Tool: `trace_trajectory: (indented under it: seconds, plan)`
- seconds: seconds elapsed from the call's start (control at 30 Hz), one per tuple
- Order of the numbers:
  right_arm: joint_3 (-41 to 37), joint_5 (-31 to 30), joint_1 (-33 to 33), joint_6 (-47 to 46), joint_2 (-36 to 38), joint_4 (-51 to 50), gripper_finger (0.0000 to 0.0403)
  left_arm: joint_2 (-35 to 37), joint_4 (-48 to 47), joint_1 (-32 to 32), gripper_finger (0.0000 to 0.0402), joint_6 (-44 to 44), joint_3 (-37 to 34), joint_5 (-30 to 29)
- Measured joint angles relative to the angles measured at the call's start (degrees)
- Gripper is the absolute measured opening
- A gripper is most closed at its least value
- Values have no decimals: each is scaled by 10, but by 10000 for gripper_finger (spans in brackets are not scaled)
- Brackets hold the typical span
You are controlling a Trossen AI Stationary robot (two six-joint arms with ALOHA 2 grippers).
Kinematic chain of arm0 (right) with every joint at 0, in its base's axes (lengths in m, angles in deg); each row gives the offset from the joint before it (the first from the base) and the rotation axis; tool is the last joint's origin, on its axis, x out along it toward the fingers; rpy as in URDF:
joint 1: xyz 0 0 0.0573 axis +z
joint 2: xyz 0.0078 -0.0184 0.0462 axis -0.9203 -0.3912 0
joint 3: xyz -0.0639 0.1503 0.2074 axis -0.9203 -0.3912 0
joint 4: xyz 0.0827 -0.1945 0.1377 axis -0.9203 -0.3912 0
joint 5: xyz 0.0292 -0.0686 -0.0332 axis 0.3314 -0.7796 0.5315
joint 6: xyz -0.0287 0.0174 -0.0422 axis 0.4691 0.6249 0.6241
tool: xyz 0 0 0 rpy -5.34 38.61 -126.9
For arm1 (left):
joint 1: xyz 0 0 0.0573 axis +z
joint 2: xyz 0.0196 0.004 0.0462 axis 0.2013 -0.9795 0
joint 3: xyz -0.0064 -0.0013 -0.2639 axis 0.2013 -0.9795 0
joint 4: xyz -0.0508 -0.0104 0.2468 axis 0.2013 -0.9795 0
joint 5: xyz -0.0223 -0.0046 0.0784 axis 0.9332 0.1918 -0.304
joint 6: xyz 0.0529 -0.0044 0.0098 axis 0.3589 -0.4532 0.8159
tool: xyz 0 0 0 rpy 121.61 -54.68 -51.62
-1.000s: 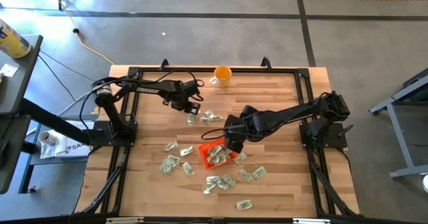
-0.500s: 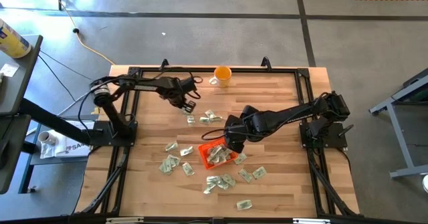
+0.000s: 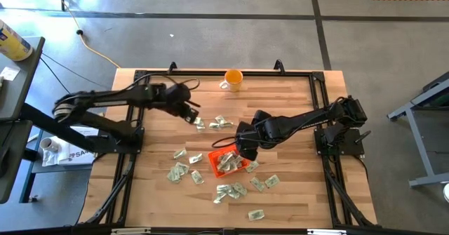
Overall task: Pick and place Stevia / Truvia into bins
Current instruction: Put the stevia packet into the bin
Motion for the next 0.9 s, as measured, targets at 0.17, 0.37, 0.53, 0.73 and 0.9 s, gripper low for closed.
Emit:
trace_trajectory:
  seconds: [0.17, 0.37, 0.53, 0.73, 0.9]
  plan:
    - [0, 3, 0, 27, 0, -12, 254, 4, 201, -112, 26, -22, 1, 78]
    - [0, 3, 0, 50, 0, -37, 254, -93, 333, -201, 31, -23, 1, 26]
    - [0, 14, 3, 50, 0, -98, 254, -186, 370, -230, 34, -75, 1, 29]
    - [0, 68, 36, 90, 0, -121, 254, -231, 394, -257, 116, -113, 1, 40]
    - [0, 99, 85, 118, 0, -116, 255, -217, 379, -262, 211, -140, 0, 68]
